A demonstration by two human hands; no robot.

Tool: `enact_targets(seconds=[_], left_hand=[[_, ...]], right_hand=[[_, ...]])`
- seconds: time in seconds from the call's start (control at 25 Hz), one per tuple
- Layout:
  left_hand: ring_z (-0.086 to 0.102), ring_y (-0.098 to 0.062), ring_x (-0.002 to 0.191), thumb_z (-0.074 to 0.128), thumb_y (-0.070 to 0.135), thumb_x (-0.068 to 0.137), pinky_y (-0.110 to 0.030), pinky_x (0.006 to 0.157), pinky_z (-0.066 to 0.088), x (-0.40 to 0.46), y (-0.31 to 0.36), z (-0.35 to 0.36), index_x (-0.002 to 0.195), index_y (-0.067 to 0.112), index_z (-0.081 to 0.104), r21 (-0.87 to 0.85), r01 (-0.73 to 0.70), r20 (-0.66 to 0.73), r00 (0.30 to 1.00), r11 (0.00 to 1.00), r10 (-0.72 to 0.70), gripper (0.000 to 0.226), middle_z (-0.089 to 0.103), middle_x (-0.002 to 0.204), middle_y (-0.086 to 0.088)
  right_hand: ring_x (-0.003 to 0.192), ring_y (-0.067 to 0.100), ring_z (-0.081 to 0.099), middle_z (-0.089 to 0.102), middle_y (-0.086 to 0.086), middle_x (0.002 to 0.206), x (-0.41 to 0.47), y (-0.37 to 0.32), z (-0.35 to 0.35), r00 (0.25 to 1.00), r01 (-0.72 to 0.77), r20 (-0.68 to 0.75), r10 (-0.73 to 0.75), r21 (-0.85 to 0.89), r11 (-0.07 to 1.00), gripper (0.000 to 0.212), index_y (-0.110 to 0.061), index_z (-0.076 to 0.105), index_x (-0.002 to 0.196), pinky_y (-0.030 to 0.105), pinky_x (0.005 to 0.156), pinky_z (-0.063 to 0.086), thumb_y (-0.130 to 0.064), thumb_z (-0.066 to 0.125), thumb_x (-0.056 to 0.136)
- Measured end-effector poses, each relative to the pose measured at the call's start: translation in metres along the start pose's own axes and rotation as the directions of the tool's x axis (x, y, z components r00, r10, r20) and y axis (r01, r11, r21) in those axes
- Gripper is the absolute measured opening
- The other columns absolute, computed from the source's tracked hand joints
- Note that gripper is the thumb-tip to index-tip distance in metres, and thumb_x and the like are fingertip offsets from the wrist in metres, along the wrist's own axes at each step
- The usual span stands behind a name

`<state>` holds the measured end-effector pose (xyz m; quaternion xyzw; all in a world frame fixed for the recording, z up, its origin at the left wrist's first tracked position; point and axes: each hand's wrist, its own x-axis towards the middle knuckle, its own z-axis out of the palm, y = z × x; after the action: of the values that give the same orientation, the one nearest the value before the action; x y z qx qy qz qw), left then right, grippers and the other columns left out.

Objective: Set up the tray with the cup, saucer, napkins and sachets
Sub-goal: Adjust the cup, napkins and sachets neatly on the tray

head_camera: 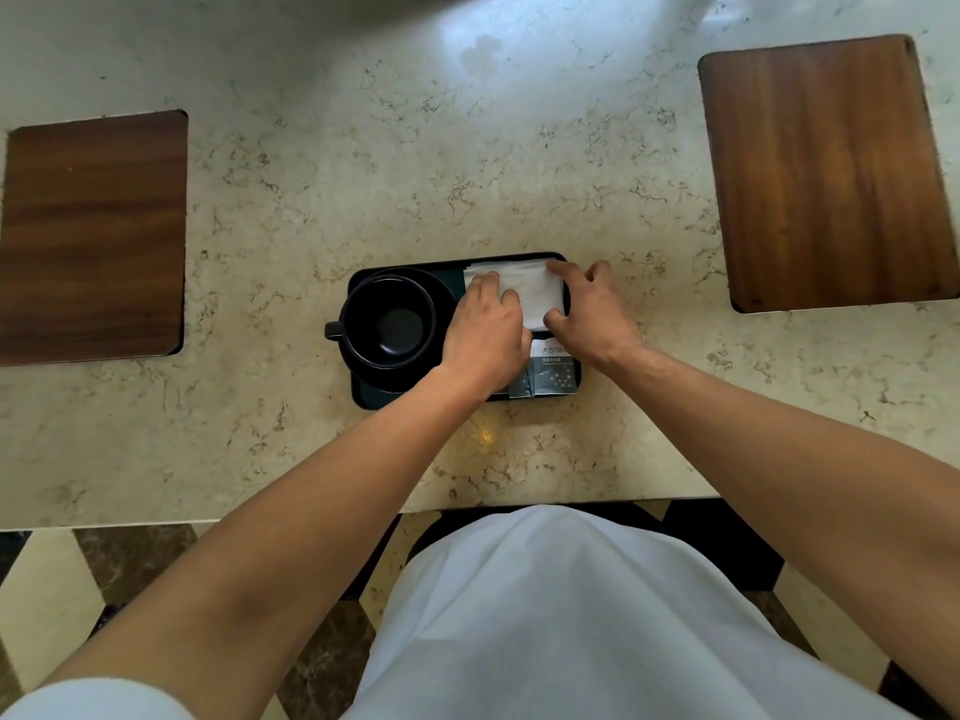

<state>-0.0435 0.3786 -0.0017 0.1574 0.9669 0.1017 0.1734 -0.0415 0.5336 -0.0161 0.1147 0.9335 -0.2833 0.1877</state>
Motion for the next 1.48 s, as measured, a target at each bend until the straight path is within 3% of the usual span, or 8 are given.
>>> enact_targets(seconds=[0.12,0.2,0.36,0.52,0.76,1.12,1.36,1.48], left_hand=[[0.028,-0.037,0.149,0.048,0.023,0.1,-0.042,0.123,0.022,-0.005,0.001,-0.002,0.138,-0.003,0.052,-0.021,-0.019,-0.028,0.999,1.0,0.019,0.046,0.037,0.154,-0.026],[0.033,-0.036,0.146,0.051,0.02,0.099,-0.042,0.123,0.025,-0.014,0.001,-0.003,0.139,-0.003,0.052,-0.054,-0.052,-0.062,0.997,0.997,0.049,0.046,0.042,0.152,-0.025],[0.054,-0.031,0.122,0.059,0.015,0.098,-0.043,0.103,0.048,-0.048,-0.004,0.005,0.132,-0.001,0.061,-0.13,-0.116,-0.145,0.985,0.985,0.097,0.038,0.059,0.13,-0.018],[0.056,-0.028,0.108,0.062,0.011,0.096,-0.042,0.094,0.053,-0.071,-0.006,0.014,0.128,-0.003,0.063,-0.23,-0.091,-0.172,0.984,0.969,0.052,0.034,0.06,0.117,-0.016],[0.054,-0.029,0.12,0.06,0.009,0.098,-0.041,0.103,0.05,-0.079,-0.011,0.013,0.132,0.0,0.061,-0.2,-0.105,-0.114,0.99,0.974,0.083,0.035,0.058,0.13,-0.017],[0.045,-0.033,0.133,0.056,0.019,0.101,-0.046,0.108,0.045,-0.085,-0.014,0.018,0.145,0.019,0.054,-0.063,-0.142,-0.018,0.99,0.988,0.141,0.045,0.047,0.146,-0.019],[0.05,-0.028,0.126,0.055,0.019,0.101,-0.044,0.103,0.049,-0.089,-0.014,0.022,0.138,0.007,0.058,-0.171,-0.066,-0.089,0.995,0.983,0.052,0.038,0.053,0.137,-0.015],[0.052,-0.027,0.123,0.055,0.018,0.102,-0.043,0.102,0.05,-0.089,-0.017,0.023,0.136,0.008,0.061,-0.149,-0.087,-0.077,0.994,0.985,0.076,0.036,0.057,0.133,-0.014]], right_hand=[[0.098,0.027,0.056,0.04,0.012,0.129,-0.001,0.0,-0.002,0.999,0.02,-0.025,-0.019,0.018,1.0,0.062,-0.026,0.041,0.15,0.038,0.086,0.053,-0.028,0.058,0.09],[0.095,0.024,0.054,0.04,0.009,0.124,-0.006,0.001,-0.002,0.995,0.043,-0.092,-0.039,0.036,0.998,0.057,-0.025,0.045,0.147,0.035,0.084,0.052,-0.027,0.056,0.092],[0.099,0.021,0.055,0.052,0.007,0.114,-0.025,0.011,0.003,0.968,0.14,-0.217,-0.125,0.059,0.988,0.036,-0.016,0.062,0.13,0.034,0.089,0.051,-0.02,0.058,0.095],[0.097,0.016,0.053,0.053,-0.001,0.101,-0.043,0.027,0.012,0.961,0.212,-0.19,-0.2,0.045,0.976,0.024,-0.013,0.069,0.117,0.035,0.09,0.05,-0.019,0.064,0.095],[0.096,0.016,0.047,0.05,-0.001,0.098,-0.059,0.024,0.025,0.956,0.241,-0.165,-0.242,-0.027,0.97,0.031,-0.017,0.067,0.122,0.032,0.085,0.047,-0.028,0.068,0.093],[0.112,0.024,0.05,0.056,0.008,0.116,-0.066,0.016,0.032,0.975,0.183,-0.112,-0.194,-0.099,0.978,0.049,-0.016,0.059,0.134,0.035,0.092,0.048,-0.036,0.071,0.091],[0.112,0.022,0.05,0.055,0.007,0.117,-0.069,0.018,0.03,0.976,0.184,-0.099,-0.193,-0.091,0.979,0.054,-0.015,0.057,0.135,0.035,0.094,0.05,-0.037,0.073,0.088],[0.113,0.022,0.049,0.054,0.007,0.117,-0.07,0.019,0.03,0.98,0.163,-0.099,-0.171,-0.082,0.983,0.057,-0.014,0.057,0.136,0.035,0.096,0.05,-0.038,0.074,0.088]])
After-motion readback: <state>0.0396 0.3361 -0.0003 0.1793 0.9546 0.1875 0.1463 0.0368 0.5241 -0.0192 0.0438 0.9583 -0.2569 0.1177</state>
